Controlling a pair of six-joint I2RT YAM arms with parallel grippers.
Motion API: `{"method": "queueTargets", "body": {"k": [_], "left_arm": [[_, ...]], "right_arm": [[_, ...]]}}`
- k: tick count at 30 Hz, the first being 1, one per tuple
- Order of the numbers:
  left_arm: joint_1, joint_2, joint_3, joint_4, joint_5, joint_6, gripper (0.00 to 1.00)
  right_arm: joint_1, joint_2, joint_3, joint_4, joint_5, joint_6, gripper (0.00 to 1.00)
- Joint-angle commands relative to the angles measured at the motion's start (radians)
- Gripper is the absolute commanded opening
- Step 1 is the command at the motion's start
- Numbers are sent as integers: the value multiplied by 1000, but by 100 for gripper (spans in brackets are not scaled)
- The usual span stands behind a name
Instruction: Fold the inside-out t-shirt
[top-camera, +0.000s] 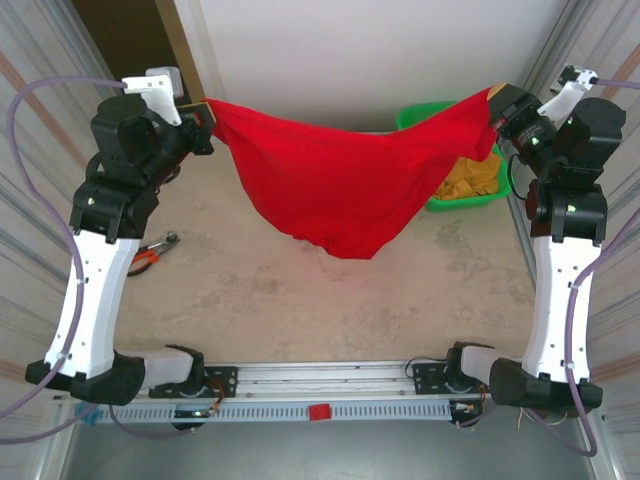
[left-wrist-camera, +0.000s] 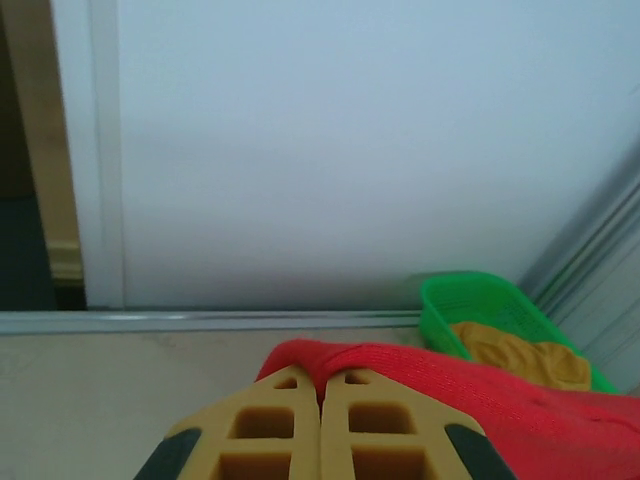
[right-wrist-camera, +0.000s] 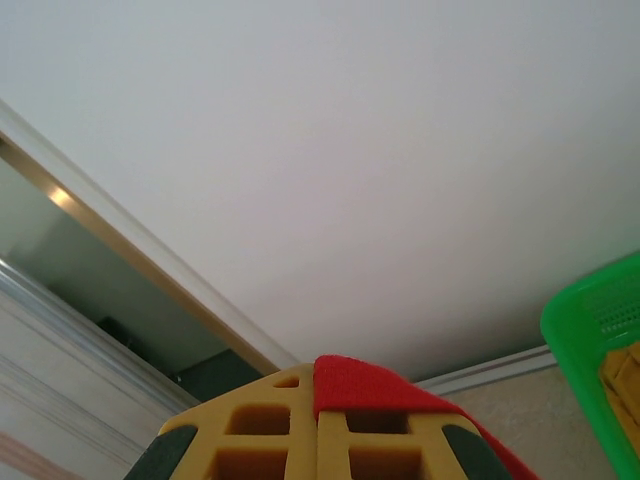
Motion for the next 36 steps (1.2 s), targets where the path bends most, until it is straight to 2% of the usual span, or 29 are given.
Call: {"method": "queueTargets", "body": {"k": [1,5,10,15,18,20,22,24,32,36], "left_arm": [[27,-33,4,24,12,-14,0],[27,-95,27,70,-2,-36,0],[27,-152,50,152,-70,-44,0],[46,-14,165,64,-93,9,0],[122,130,219,9,-55,-2,0],[186,230,270,-19,10,-40,0],[230,321,342,-40,76,-70,0],[236,402,448,-77,92,-71,0],[236,396,520,-2,156,-141,0],[235,324,495,7,162,-135,0]], "right_arm": [[-28,-27,27,25,-30,33,0],[-59,-59,63,62,-40,70,0],[-116,-25,184,91,-40,117,0],[-116,113,255,138,-101,201,0],[-90,216,255,149,-117,219,0],[-73,274,278,142,-124,218,0],[-52,340,345,110,-131,201,0],[-30,409,460,44,-126,168,0],[8,606,878,-67,-154,204,0],[11,587,897,-67,-179,207,0]]}}
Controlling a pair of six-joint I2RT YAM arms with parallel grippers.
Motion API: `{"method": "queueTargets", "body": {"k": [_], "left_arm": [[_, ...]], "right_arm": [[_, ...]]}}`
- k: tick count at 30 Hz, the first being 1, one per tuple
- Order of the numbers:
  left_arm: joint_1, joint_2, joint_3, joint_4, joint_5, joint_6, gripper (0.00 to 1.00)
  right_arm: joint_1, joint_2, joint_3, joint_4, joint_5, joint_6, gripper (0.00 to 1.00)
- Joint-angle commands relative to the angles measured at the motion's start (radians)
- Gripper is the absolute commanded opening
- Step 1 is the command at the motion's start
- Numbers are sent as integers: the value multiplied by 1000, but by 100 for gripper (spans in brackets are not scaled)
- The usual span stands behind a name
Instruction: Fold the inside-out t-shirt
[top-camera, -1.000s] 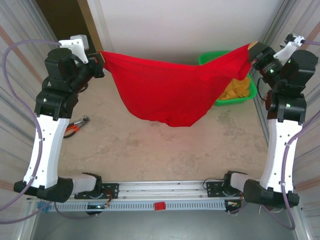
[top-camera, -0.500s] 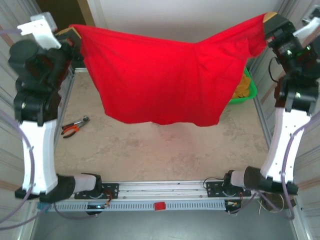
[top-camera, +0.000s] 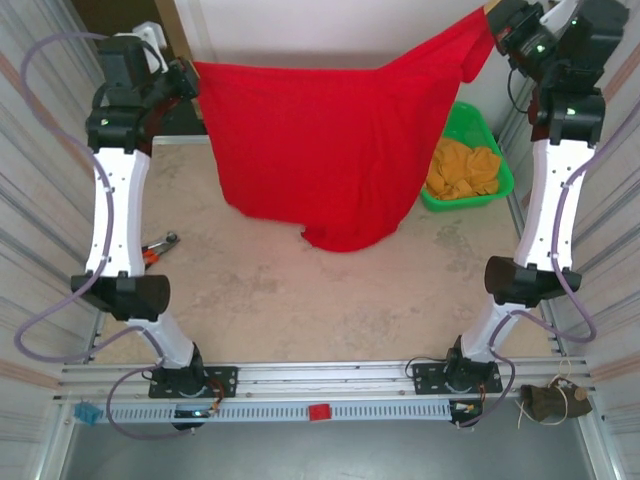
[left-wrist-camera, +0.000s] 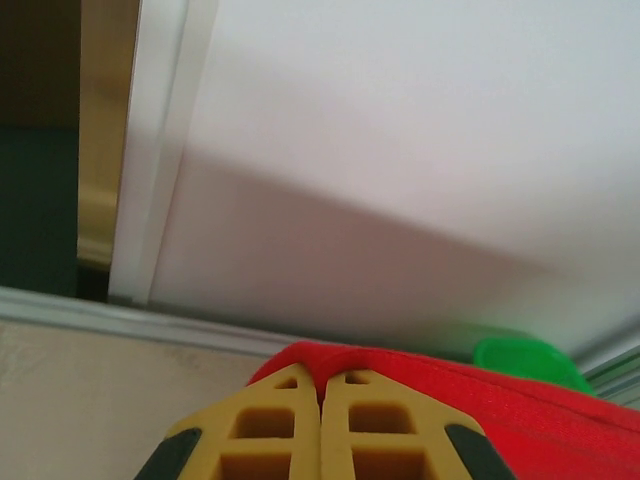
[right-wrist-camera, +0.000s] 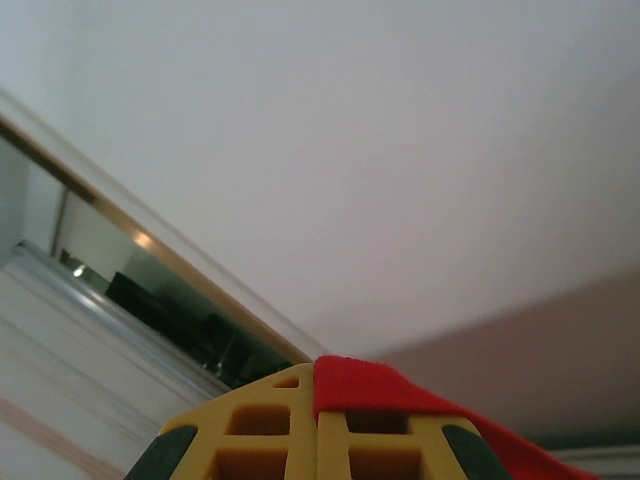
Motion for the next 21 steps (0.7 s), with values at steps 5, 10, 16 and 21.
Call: {"method": "queueTargets", "body": {"k": [5,10,16,21], "left_arm": [[-14,-308,-257,103,47,-7,0],[-51,-622,-869,222,-11,-78,0],[-101,-903,-1507,267,-61,-256,0],[-211,-1040,-1779,195,-195,-354,0]], "right_arm": [[24,-314,-422,133,-40,-50,0],[65,-696,-1097,194,-3,-124,0],[200,-1117,-1761,5,117,-181,0],[311,-1433,-2107,-231,248,-96,0]]}}
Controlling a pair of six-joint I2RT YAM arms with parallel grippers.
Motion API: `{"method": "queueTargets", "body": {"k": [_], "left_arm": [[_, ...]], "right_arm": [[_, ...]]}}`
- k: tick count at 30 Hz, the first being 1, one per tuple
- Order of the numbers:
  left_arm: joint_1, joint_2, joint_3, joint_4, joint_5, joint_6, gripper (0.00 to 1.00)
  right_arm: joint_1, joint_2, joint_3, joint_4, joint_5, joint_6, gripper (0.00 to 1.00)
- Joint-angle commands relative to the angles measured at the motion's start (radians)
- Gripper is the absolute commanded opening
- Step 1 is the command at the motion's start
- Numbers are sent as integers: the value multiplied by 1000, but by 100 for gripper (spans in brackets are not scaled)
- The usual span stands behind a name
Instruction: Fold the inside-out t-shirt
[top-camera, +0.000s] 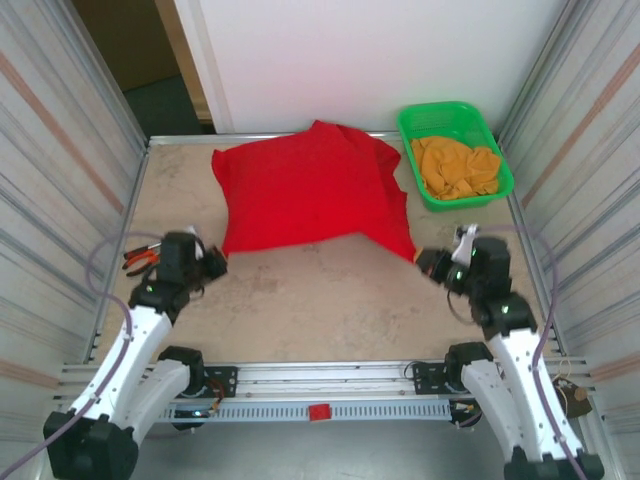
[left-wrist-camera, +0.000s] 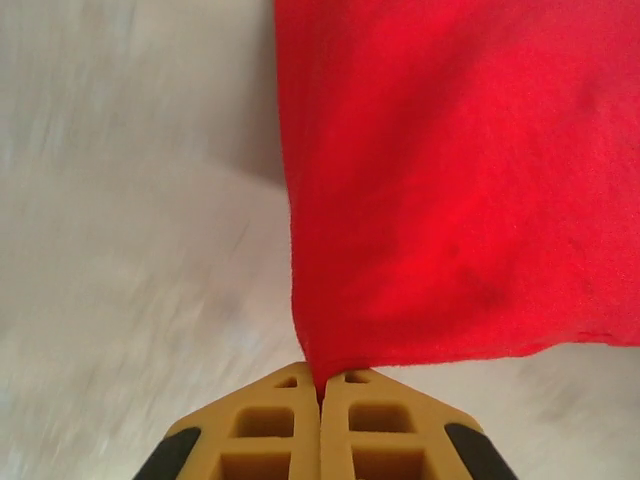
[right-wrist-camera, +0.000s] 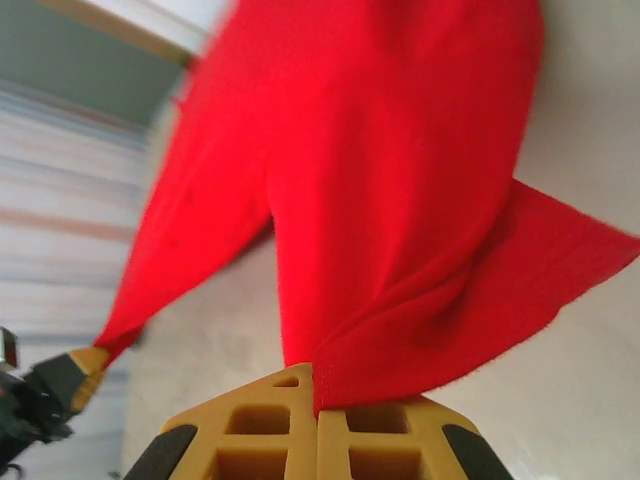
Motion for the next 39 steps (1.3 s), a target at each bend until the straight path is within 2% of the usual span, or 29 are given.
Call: {"method": "queueTargets", "body": {"k": [1,4,7,15,25,39], "left_arm": [[-49,-101,-70,-14,-94,-108,0],[-78,-134,-108,-70,-113,-123,0],[-84,-137,-115,-90,-123,-114,0],[-84,-67,-79,-121,-141,-69,1],[-84,-132,-72,-165,-153,-64,2],[-83,-130,-46,-178,-156,-40,4]], "right_arm": [[40,-188,-118,-196,115,58,0],[50,-375,-176,-340,134,113,0],[50,-461,-195,-402,156,156,0],[52,-383,-179,-359,145,127,0],[52,-291,-133,-287,146,98,0],[53,-188,-87,-189,120,77,0]]}}
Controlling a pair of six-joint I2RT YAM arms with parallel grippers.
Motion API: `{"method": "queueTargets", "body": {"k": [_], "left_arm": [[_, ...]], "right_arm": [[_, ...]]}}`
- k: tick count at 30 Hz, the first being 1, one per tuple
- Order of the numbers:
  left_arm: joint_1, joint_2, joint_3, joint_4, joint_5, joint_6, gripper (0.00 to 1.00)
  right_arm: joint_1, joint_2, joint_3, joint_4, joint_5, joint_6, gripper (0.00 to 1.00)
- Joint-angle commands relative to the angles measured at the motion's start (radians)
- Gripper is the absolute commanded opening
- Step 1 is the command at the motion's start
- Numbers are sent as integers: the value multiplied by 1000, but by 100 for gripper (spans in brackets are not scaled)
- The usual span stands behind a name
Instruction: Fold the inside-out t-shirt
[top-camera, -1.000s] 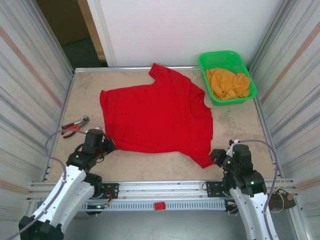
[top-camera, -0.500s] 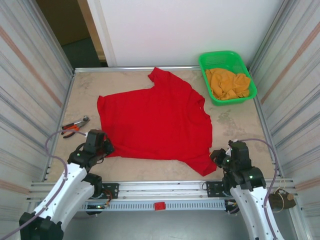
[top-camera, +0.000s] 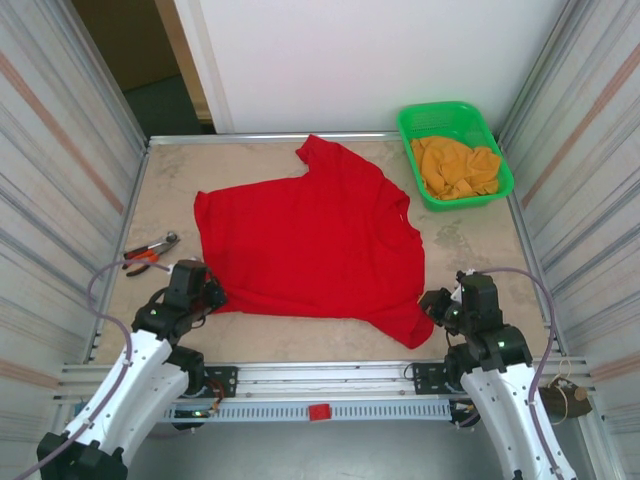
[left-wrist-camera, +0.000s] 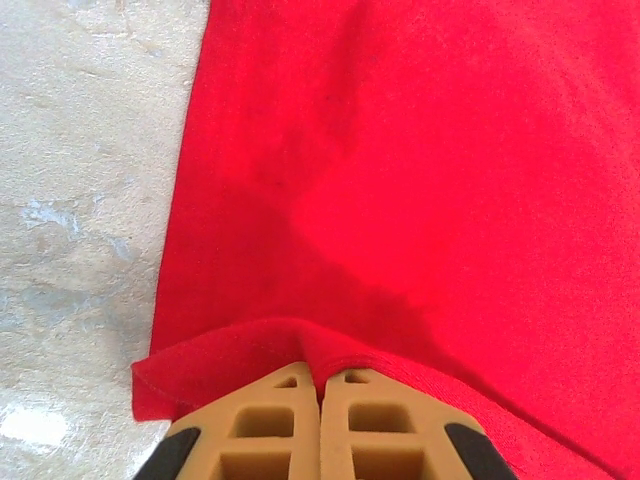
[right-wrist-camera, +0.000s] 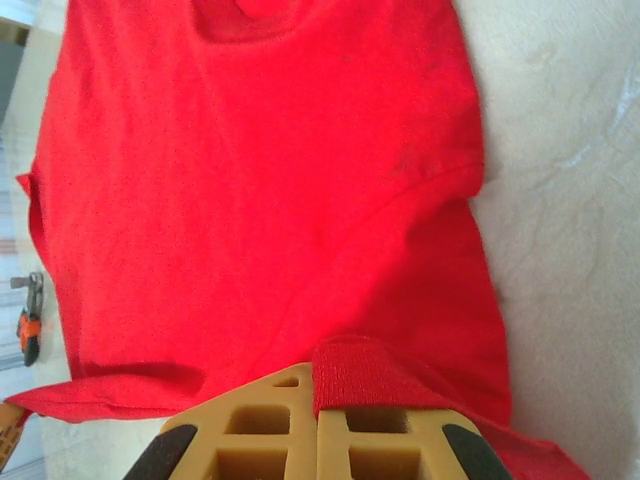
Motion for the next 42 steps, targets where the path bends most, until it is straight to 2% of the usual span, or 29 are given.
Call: {"method": "queueTargets", "body": {"k": [1,10,19,24,29,35,42], "left_arm": [[-4,-7,46,-22,-23,25,4],[-3,22,112,-11,-44,78,2],[55,152,303,28,4,224,0],[98,237,493,34,42,314,0],[99,281,757,26,103,353,0],[68,234,968,71,136,314,0],[60,160,1117,213,171,206,0]], "right_arm": [[7,21,45,47,-16,-25,0],[9,96,97,113,-11,-53,0],[7,295,286,203,4,-184,0],[5,460,515,267,-1,-263,0],[5,579,828,281,-30,-312,0],[5,591,1154,299,-50,-341,0],[6,566,1460,367,26,-391,0]]}}
